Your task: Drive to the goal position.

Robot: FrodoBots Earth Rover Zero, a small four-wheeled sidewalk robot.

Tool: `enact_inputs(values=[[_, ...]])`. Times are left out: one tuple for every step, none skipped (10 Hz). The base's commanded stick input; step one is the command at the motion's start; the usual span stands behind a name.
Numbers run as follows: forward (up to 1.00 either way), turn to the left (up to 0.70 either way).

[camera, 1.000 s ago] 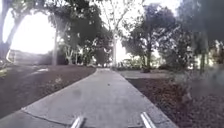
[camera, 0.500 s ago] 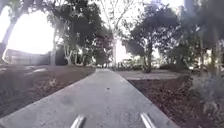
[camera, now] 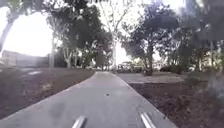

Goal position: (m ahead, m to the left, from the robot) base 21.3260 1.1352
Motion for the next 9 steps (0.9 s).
enact_inputs(values=[[0.96, 0.00], [0.97, 0.00], [0.97, 0.00], [0.97, 0.00], [0.96, 0.00], [0.97, 0.00], [0.97, 0.00], [0.96, 0.00], [0.96, 0.00]])
